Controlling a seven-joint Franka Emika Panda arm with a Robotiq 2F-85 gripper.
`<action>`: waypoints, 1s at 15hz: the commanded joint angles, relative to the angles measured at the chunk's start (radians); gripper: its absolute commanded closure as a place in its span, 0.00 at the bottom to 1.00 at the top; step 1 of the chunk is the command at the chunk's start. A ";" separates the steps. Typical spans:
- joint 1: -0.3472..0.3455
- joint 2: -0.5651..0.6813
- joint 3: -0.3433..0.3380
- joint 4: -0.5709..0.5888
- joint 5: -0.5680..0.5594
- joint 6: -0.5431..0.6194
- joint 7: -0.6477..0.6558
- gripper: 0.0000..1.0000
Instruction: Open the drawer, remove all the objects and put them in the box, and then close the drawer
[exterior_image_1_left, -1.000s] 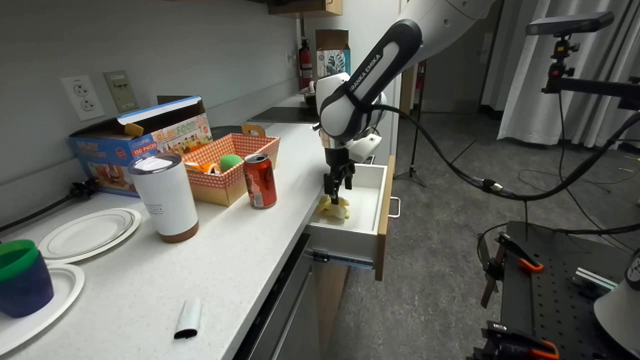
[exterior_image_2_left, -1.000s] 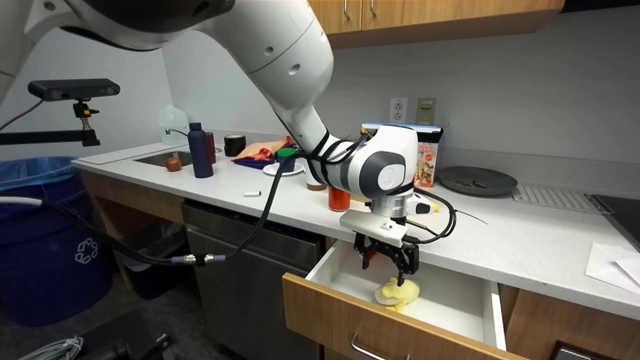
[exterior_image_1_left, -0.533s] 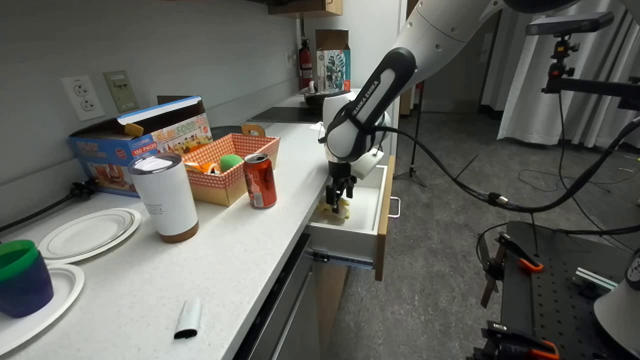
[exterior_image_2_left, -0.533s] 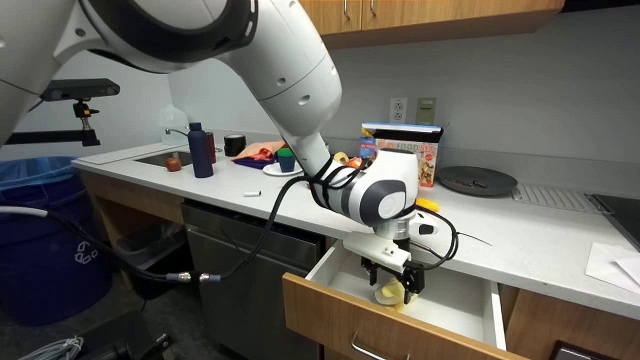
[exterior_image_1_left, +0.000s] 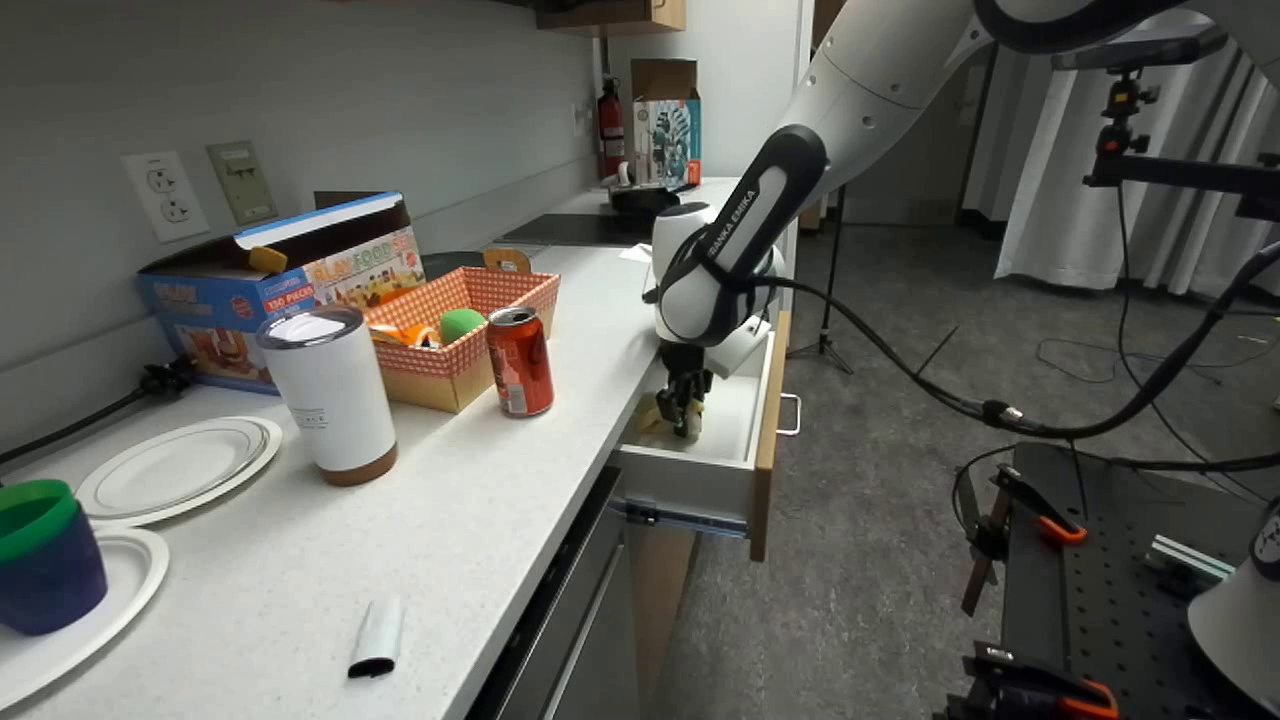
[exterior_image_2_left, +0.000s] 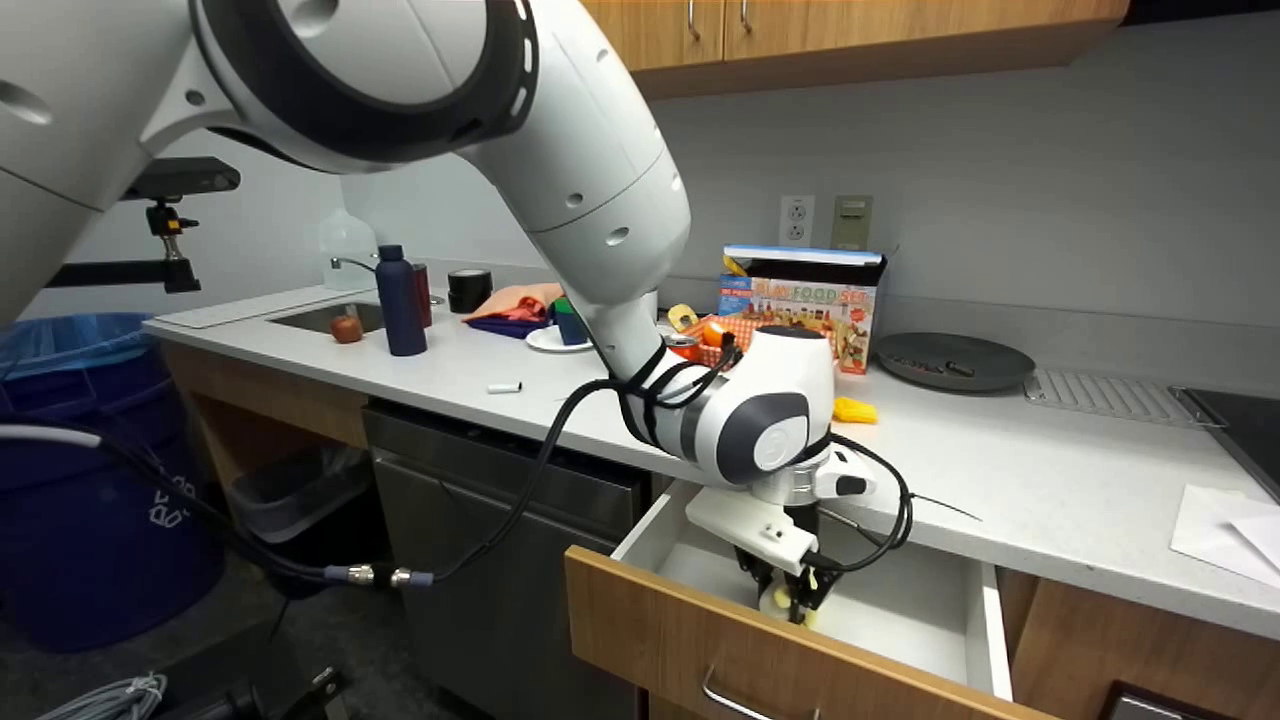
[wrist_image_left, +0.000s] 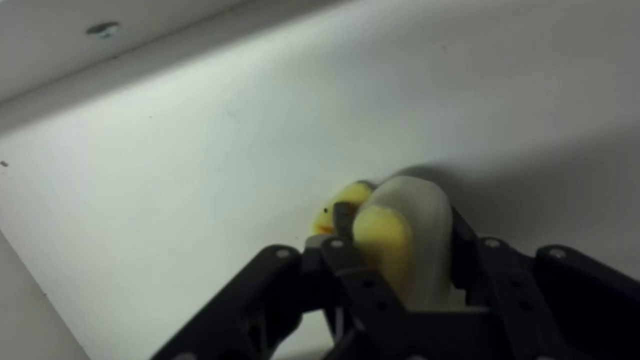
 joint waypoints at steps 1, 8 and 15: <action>0.001 0.003 -0.004 -0.009 0.006 0.027 0.021 0.86; 0.024 -0.182 -0.040 -0.190 -0.012 -0.032 0.060 0.98; 0.065 -0.470 -0.105 -0.341 -0.092 -0.065 0.162 0.97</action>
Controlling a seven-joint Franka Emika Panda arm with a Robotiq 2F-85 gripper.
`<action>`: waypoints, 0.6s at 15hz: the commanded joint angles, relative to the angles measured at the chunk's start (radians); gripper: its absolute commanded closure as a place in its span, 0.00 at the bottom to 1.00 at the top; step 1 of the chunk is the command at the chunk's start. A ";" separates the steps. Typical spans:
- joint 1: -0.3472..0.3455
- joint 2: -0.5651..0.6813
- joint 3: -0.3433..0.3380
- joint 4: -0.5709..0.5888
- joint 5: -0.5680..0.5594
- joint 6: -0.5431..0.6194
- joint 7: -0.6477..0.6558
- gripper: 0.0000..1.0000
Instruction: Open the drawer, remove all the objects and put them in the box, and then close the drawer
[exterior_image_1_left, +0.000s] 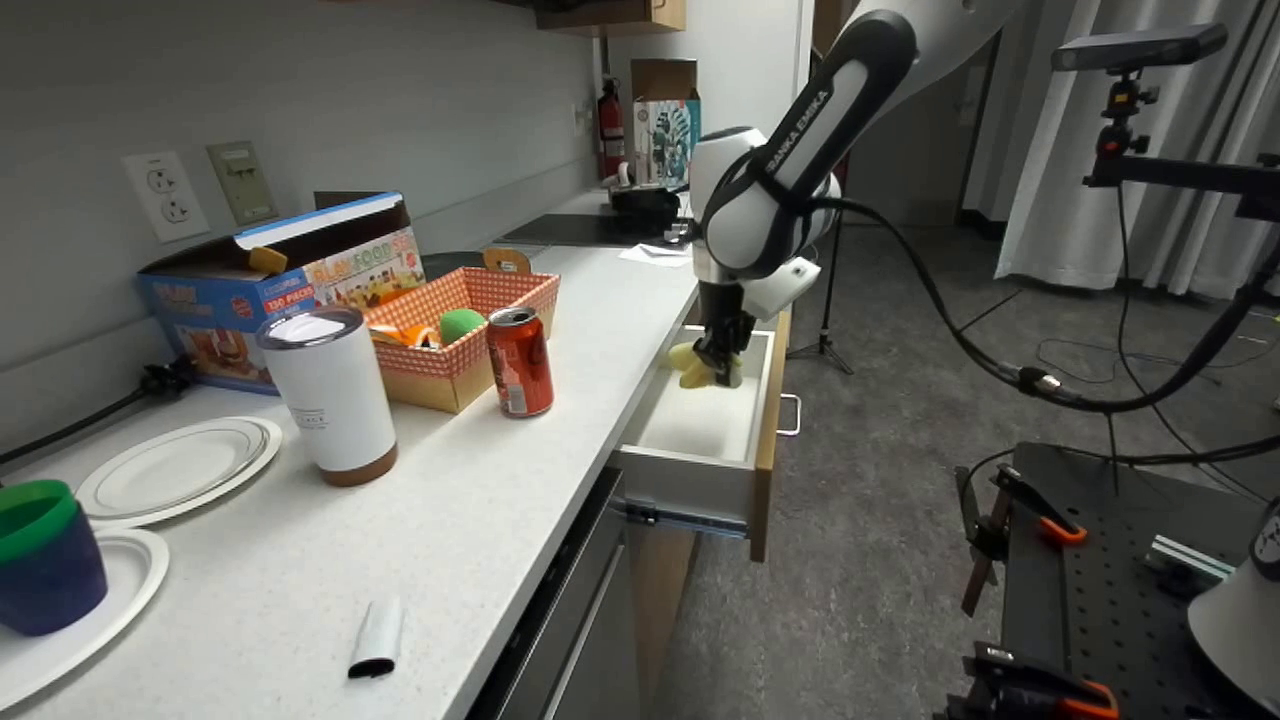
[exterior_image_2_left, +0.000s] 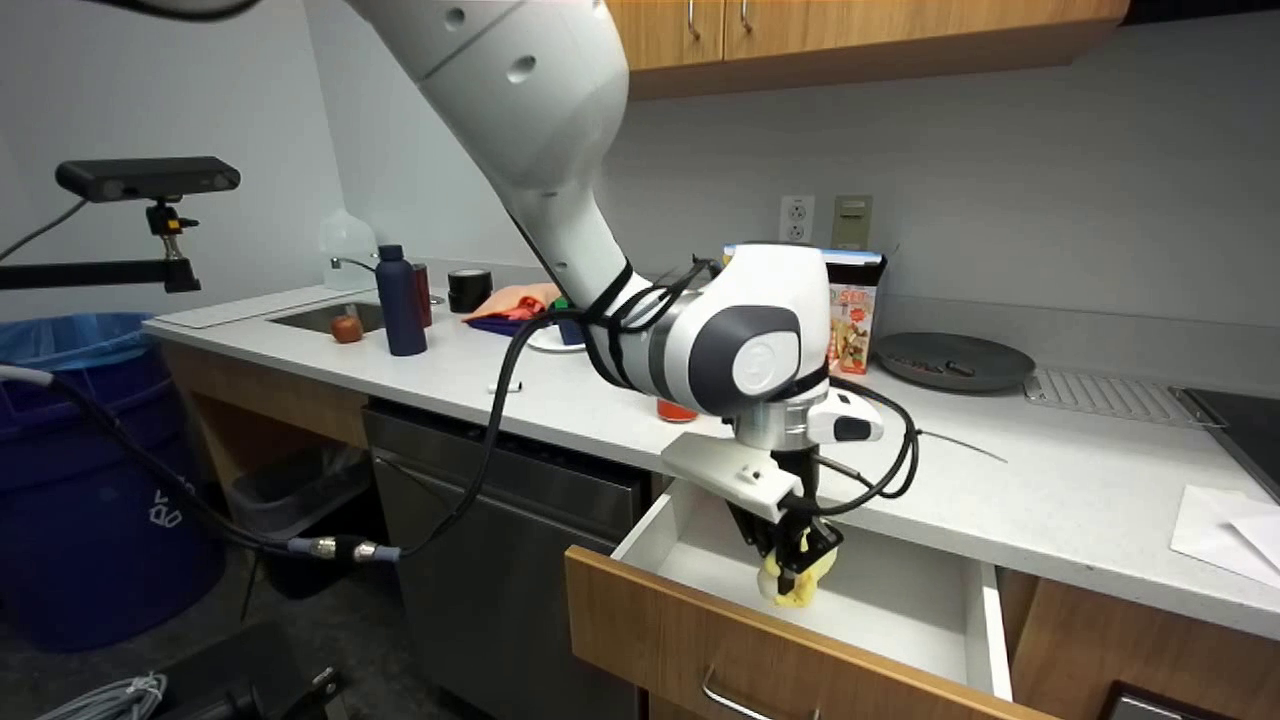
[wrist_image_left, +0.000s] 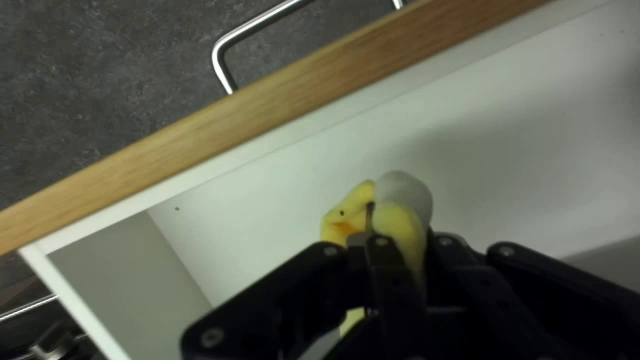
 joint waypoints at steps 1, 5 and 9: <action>0.041 -0.189 -0.041 -0.087 -0.070 -0.007 0.077 0.97; 0.059 -0.268 -0.028 -0.003 -0.180 -0.010 0.121 0.97; 0.076 -0.244 0.006 0.167 -0.242 -0.008 0.105 0.97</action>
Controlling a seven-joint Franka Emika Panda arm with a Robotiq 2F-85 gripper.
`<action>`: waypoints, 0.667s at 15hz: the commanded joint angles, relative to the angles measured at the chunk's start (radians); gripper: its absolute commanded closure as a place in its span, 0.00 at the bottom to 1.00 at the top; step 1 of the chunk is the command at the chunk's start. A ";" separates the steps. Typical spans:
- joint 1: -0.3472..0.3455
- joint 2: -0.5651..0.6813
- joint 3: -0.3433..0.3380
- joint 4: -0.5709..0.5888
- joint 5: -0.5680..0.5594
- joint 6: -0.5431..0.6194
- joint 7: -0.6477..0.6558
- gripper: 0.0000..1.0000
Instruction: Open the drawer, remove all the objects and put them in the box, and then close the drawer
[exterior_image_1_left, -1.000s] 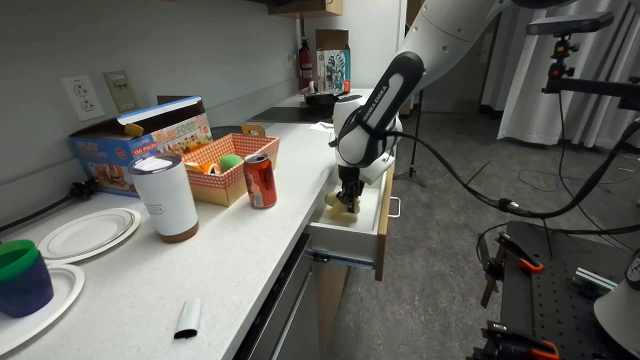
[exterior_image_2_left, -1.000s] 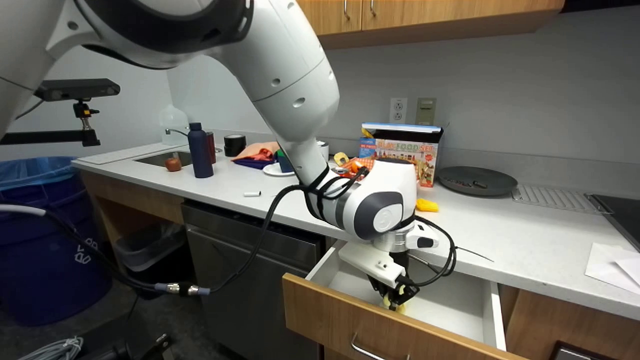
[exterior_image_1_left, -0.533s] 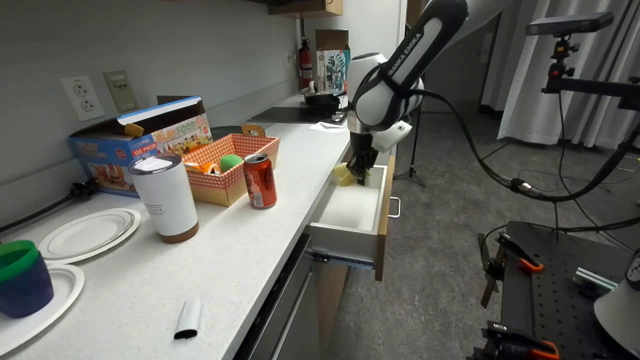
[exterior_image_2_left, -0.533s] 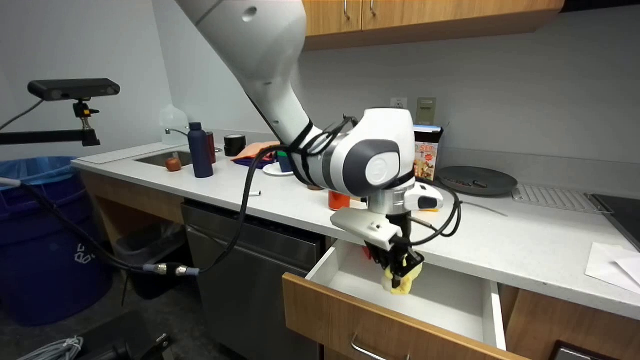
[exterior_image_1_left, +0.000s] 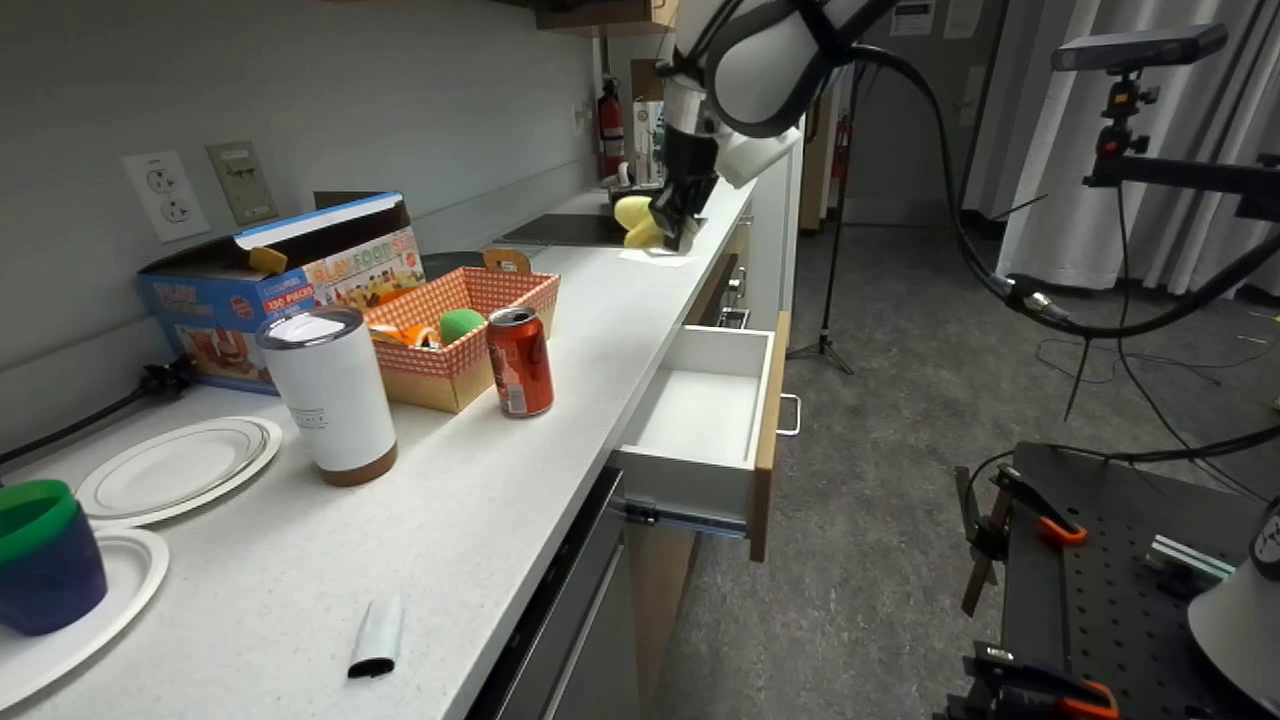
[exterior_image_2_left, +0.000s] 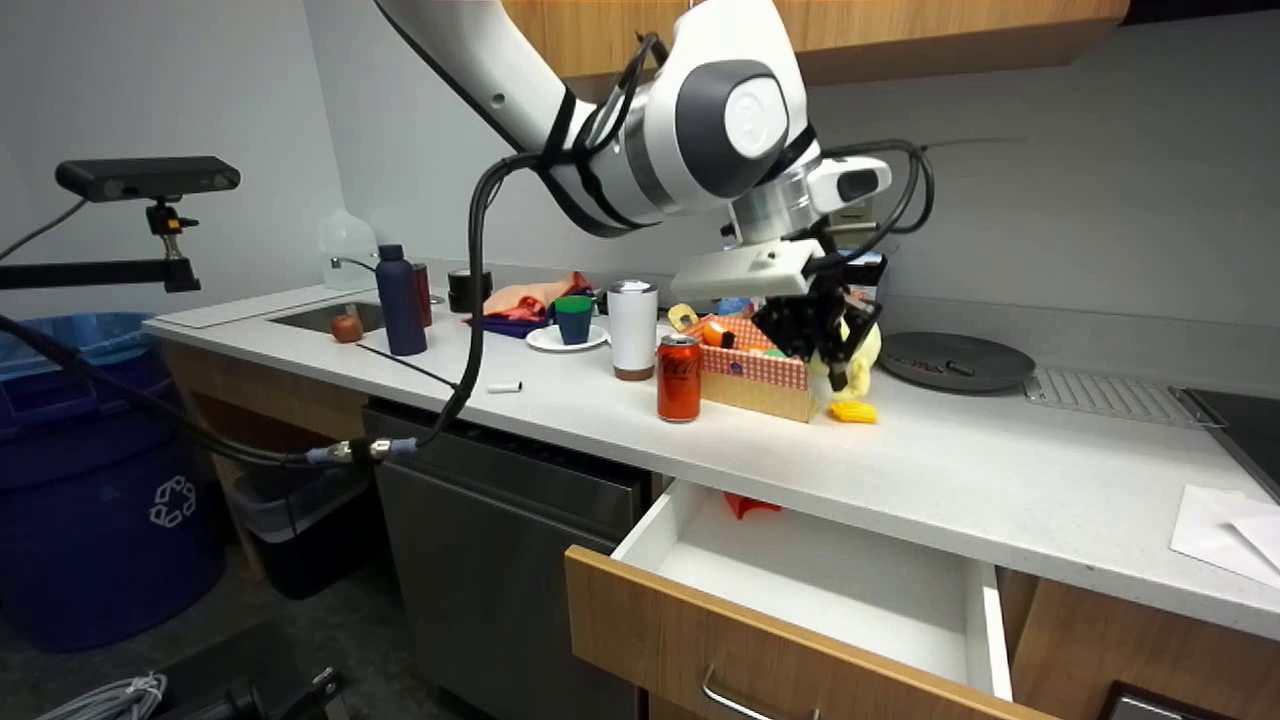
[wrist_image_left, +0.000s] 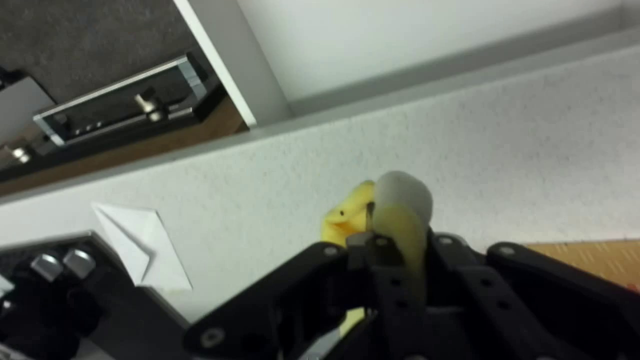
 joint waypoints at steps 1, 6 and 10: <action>0.024 0.050 0.027 0.166 -0.042 -0.005 -0.006 0.97; 0.030 0.183 0.114 0.394 0.053 0.007 -0.130 0.97; 0.025 0.328 0.184 0.553 0.136 -0.014 -0.241 0.97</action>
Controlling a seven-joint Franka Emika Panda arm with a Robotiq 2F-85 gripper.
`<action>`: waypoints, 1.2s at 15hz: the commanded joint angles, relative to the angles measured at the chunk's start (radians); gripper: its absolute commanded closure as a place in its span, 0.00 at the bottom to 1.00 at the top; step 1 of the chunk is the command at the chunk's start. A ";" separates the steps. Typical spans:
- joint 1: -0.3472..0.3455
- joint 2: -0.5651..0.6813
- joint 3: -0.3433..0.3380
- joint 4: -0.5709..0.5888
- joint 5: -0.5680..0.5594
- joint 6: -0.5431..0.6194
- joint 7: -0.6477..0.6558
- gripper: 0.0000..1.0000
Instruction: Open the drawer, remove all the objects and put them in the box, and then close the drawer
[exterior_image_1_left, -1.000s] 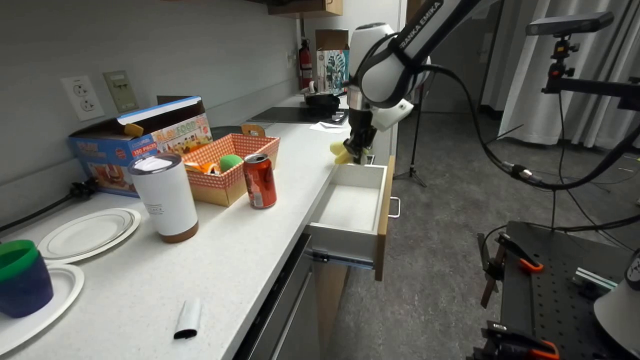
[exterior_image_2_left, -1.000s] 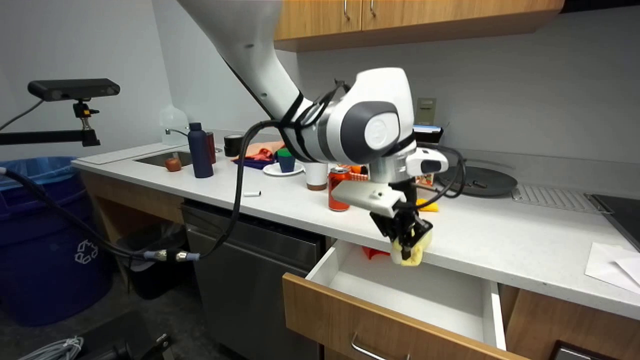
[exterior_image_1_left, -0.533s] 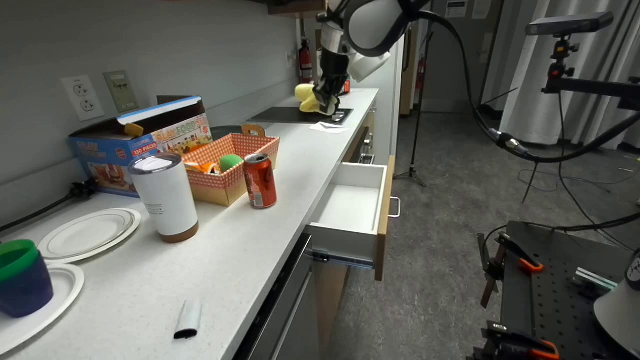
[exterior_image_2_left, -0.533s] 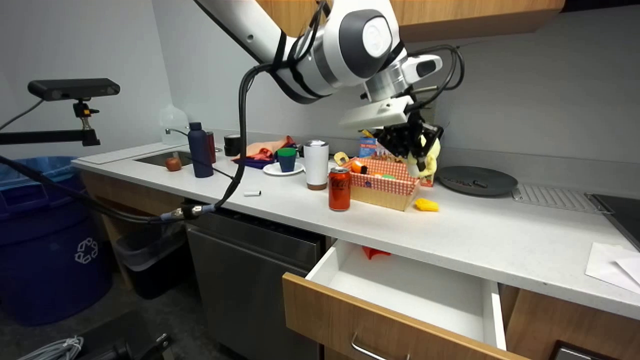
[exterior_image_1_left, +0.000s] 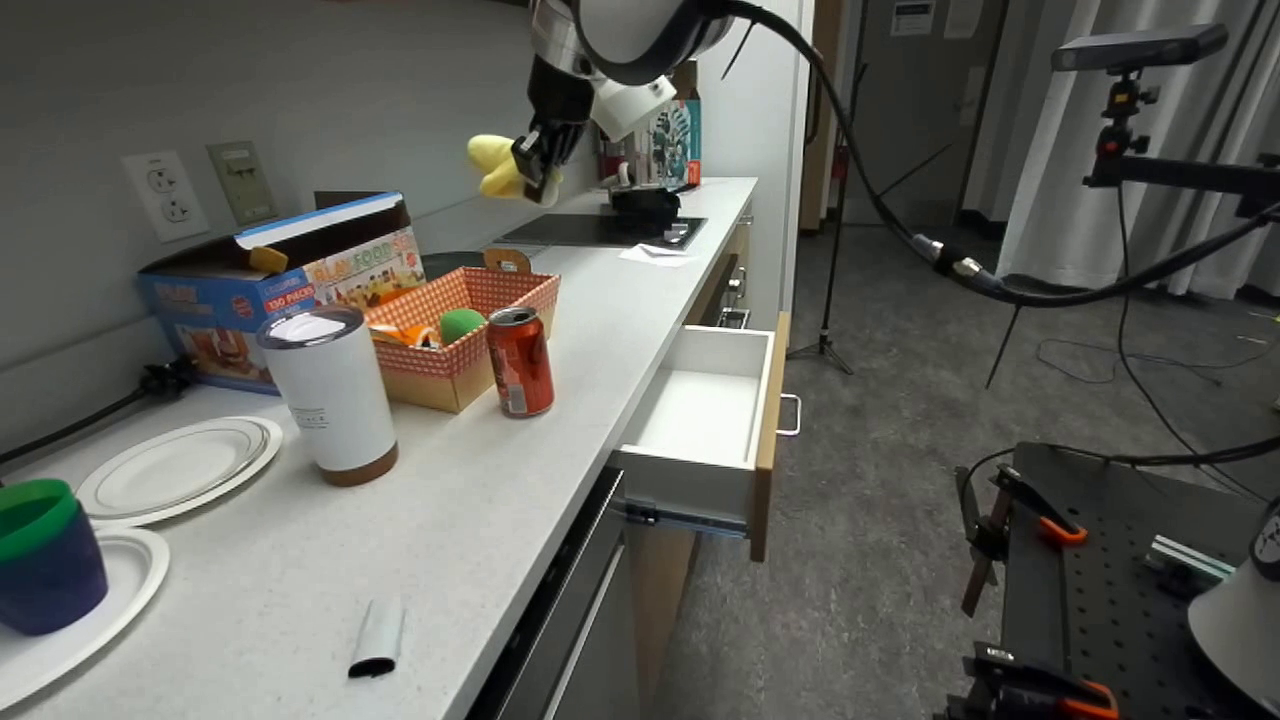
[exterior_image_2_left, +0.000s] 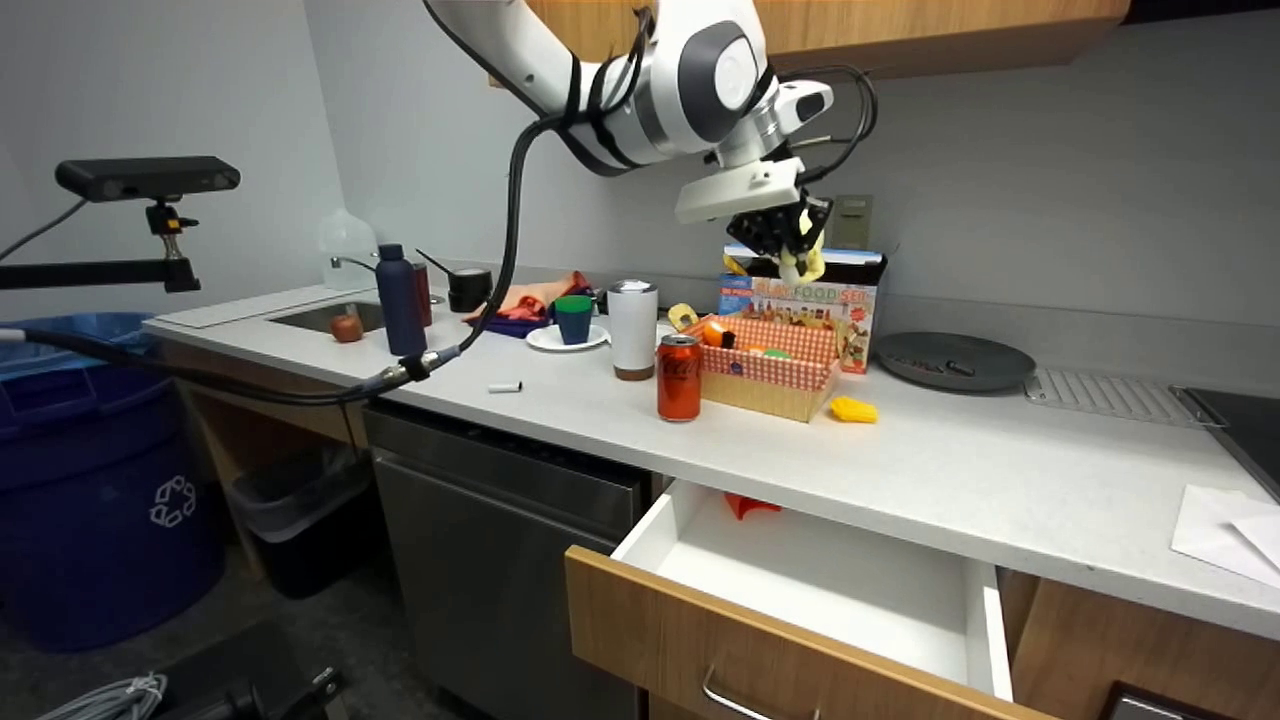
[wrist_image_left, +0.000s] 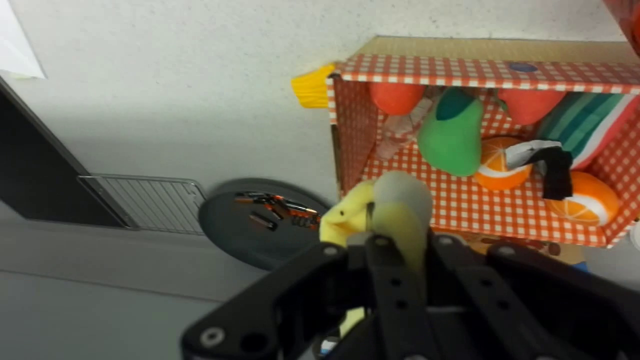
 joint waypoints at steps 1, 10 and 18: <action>-0.004 0.170 0.052 0.198 0.087 -0.026 -0.120 0.97; -0.008 0.378 0.119 0.453 0.166 -0.152 -0.239 0.41; -0.020 0.299 0.097 0.343 0.159 -0.140 -0.209 0.00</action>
